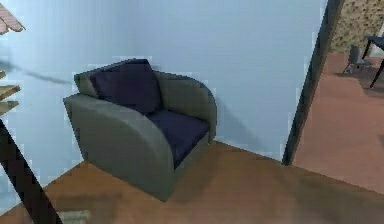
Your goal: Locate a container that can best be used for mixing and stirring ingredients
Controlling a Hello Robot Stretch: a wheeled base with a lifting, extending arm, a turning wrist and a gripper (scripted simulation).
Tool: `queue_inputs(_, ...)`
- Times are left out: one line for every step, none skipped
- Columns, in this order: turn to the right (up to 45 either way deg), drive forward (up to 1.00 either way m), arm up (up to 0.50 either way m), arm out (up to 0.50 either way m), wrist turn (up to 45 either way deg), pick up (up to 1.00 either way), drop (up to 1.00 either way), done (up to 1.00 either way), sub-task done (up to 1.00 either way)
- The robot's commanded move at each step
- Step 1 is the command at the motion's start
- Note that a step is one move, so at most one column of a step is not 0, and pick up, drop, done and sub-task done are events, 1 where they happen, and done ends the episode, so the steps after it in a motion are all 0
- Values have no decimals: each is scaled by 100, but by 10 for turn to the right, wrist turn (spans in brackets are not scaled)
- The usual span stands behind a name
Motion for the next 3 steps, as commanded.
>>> queue_inputs(180, 0, 0, 0, 0, 0, 0, 0, 0)
queue_inputs(0, 60, 0, 0, 0, 0, 0, 0, 0)
queue_inputs(390, 0, 0, 0, 0, 0, 0, 0, 0)
